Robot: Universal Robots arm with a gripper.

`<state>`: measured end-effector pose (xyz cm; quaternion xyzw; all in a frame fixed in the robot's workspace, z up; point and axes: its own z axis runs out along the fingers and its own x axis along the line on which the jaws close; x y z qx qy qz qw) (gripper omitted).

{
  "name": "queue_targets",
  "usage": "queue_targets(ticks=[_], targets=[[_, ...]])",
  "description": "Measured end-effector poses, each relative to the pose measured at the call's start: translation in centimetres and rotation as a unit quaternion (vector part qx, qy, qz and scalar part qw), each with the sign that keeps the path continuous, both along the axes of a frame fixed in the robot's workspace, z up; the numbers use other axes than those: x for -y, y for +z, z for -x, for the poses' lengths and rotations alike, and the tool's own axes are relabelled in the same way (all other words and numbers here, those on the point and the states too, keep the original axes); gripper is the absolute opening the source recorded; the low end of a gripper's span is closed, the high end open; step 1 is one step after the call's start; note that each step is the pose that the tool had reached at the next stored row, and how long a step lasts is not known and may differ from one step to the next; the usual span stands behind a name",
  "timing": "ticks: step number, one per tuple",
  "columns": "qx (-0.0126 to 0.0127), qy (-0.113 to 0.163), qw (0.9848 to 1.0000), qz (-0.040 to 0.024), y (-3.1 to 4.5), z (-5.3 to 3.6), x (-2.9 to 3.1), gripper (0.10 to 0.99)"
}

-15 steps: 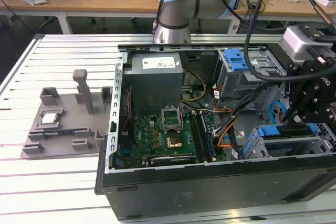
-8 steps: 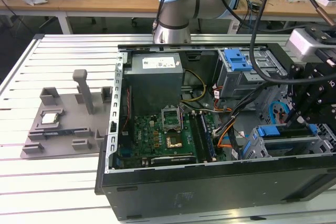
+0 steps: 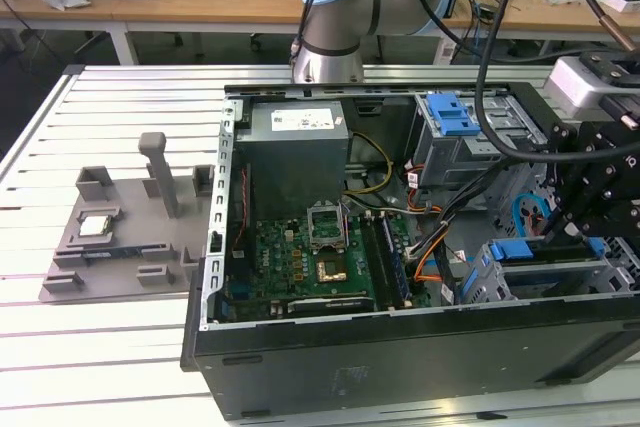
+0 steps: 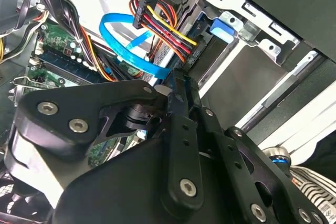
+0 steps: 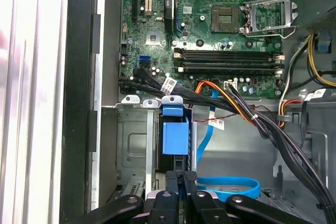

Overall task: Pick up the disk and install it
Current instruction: 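Insert the second disk wire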

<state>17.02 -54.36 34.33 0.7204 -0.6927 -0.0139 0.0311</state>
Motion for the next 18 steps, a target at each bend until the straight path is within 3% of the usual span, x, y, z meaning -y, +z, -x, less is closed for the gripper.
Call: queue_targets(ticks=[4,12,18], targets=[[-0.0001,0.012,0.9999,0.0010,0.27,-0.01,-0.01,0.161],[-0.0004,0.018,0.9998,0.0016,0.03,0.00,-0.01,0.161],[-0.0003,0.018,0.9998,0.0017,0.96,0.00,-0.02,0.161]])
